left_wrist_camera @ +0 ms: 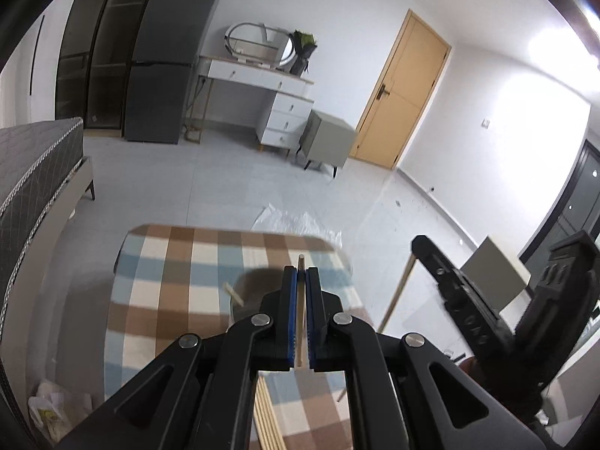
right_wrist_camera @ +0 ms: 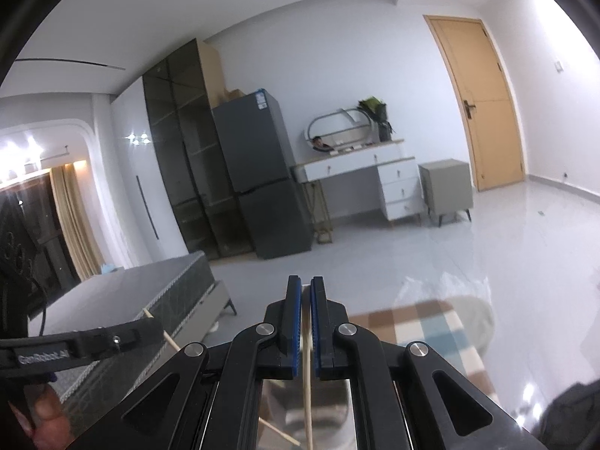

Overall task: Organize utensils
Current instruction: 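Lift both held chopsticks and carry them over the utensil holder opening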

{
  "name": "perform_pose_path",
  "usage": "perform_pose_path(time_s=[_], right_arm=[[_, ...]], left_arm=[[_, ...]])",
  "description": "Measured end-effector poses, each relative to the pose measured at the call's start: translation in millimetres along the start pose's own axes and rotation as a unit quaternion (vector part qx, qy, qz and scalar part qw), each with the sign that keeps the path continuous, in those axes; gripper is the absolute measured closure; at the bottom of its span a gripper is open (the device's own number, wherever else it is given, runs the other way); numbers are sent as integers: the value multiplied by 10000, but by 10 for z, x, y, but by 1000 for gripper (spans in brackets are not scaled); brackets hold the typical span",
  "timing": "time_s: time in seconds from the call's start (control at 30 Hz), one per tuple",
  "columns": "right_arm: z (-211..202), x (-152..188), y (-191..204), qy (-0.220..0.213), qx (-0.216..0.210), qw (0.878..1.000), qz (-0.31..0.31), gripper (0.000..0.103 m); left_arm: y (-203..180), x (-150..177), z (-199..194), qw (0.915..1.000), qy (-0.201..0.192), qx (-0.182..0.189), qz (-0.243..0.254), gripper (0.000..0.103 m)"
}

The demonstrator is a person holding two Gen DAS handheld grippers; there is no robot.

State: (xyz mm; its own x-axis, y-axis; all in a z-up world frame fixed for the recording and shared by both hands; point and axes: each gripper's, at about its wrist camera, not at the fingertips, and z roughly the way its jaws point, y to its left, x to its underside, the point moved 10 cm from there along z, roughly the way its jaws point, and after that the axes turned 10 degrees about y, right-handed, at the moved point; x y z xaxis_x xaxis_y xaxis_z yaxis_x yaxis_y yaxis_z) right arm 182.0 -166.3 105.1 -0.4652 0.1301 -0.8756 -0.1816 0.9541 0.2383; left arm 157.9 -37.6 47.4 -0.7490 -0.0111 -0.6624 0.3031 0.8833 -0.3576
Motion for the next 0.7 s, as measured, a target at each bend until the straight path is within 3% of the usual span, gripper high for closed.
perform_pose_path(time_s=[0.33, 0.5, 0.7], right_arm=[[576, -458, 164, -226, -271, 9990, -279, 99], [856, -460, 282, -317, -340, 9968, -651, 99], [1059, -358, 234, -294, -383, 9968, -638, 99]], left_arm=[[319, -481, 204, 9994, -237, -133, -218, 103], [481, -515, 360, 9987, -165, -18, -479, 103], [563, -548, 518, 9984, -166, -112, -525, 103]])
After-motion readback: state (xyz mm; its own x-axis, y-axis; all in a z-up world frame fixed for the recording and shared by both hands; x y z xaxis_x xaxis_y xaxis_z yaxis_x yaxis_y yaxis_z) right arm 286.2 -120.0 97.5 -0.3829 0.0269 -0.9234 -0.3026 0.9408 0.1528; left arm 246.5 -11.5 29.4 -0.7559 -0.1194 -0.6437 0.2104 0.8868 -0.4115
